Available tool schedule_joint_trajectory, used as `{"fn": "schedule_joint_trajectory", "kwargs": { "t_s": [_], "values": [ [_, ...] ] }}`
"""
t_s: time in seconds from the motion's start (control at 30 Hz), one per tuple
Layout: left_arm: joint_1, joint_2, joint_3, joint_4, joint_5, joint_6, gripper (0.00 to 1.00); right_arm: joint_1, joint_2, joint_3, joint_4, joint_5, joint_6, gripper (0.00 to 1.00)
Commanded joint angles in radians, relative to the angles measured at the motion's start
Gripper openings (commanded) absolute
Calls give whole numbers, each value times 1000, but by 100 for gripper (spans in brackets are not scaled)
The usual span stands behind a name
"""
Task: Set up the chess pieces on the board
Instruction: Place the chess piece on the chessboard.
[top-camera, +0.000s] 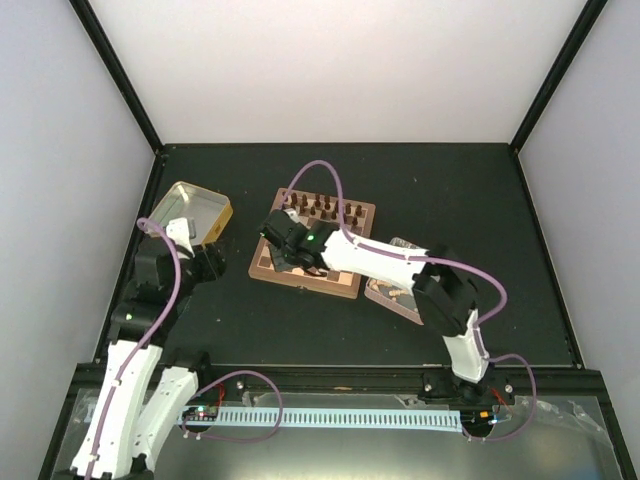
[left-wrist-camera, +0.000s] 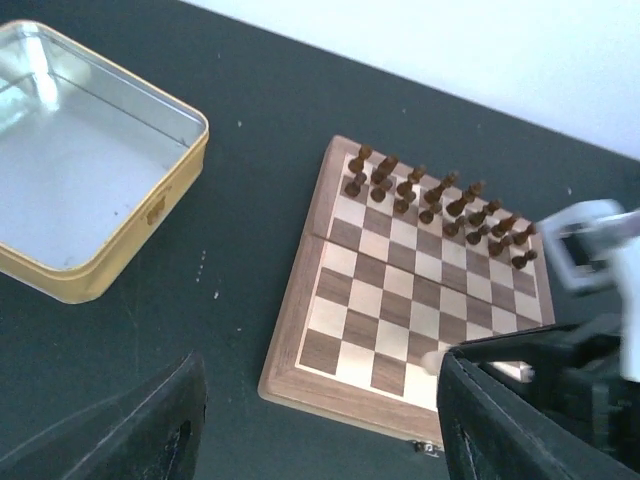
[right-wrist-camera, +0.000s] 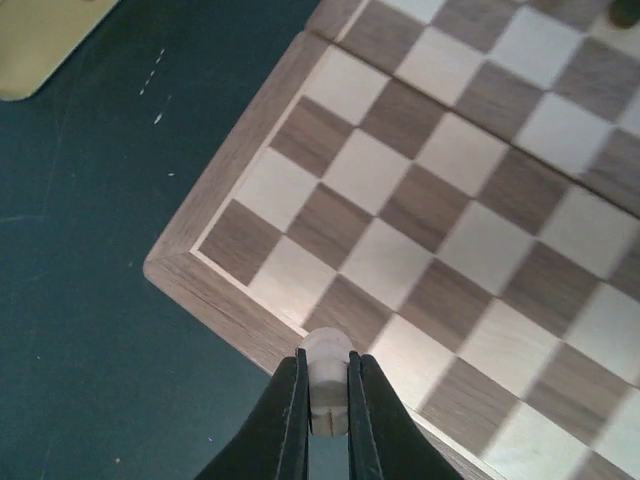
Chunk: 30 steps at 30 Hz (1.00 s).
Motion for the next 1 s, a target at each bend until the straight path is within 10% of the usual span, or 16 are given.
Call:
{"fn": "schedule_joint_trajectory", "kwargs": {
  "t_s": [0.0,0.6,0.97],
  "values": [
    [-5,-99,-49,-20,-44,26,66,26,94,92,-12,23,9,1],
    [-8,-121,-77,-11,-76,27,68,30,284,243,-86,-9,-3,5],
    [-7,-115,-81,-9,-78,26,69,28,281,269,-87,-17,-8,27]
  ]
}}
